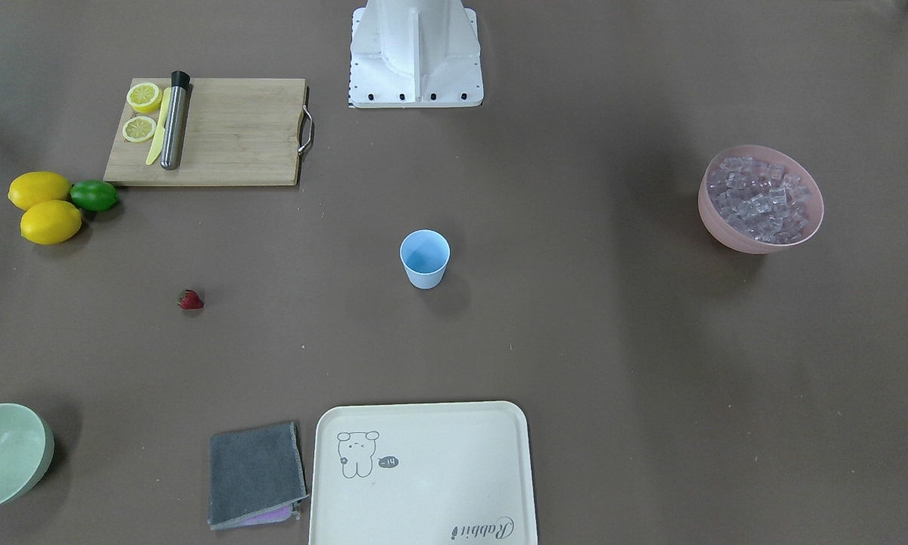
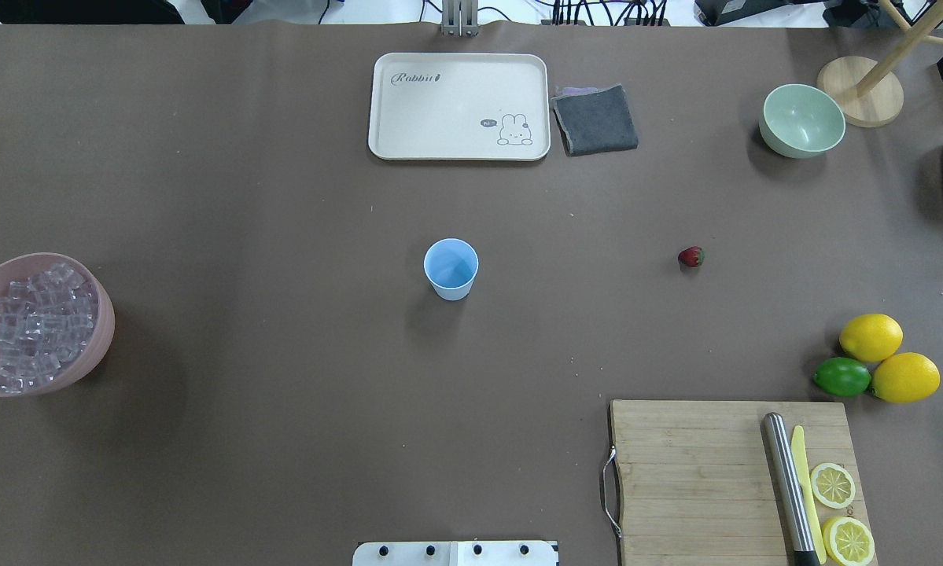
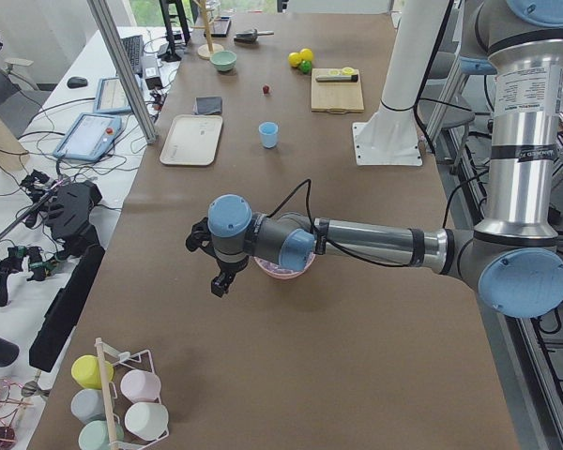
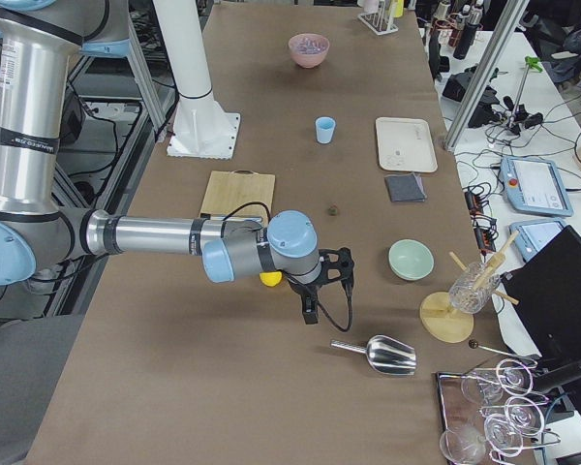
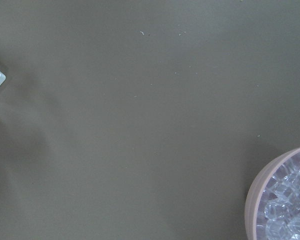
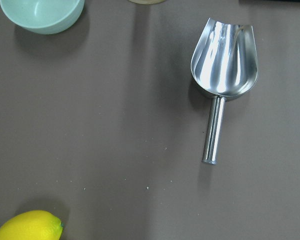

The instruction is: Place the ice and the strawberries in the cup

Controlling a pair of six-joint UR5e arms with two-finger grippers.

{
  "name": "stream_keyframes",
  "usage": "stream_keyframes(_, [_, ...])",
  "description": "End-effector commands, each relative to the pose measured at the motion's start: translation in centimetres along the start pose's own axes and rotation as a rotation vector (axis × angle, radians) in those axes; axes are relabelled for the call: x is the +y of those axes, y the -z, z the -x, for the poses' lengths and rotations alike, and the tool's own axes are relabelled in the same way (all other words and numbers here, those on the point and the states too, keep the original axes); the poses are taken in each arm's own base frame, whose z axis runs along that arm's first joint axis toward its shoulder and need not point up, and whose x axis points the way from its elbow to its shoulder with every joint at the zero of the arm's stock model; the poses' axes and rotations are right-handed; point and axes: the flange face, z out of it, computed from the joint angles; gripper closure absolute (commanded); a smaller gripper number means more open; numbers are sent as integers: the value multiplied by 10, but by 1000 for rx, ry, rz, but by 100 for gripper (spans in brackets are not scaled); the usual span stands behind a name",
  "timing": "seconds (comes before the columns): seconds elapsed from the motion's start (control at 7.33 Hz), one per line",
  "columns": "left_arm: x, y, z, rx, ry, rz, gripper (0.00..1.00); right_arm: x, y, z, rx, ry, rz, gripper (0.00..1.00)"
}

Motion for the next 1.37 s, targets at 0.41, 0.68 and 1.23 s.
stream_keyframes(0.41, [-21, -13, -69, -5, 165, -78, 1, -7, 7, 9, -12, -44, -32, 0])
stream_keyframes(0.68, [-3, -45, -131, -104, 239, -48, 2, -6, 7, 8, -10, -44, -31, 0])
stream_keyframes(1.23, [18, -86, -178, -127, 194, -15, 2, 2, 5, 5, -12, -35, -39, 0])
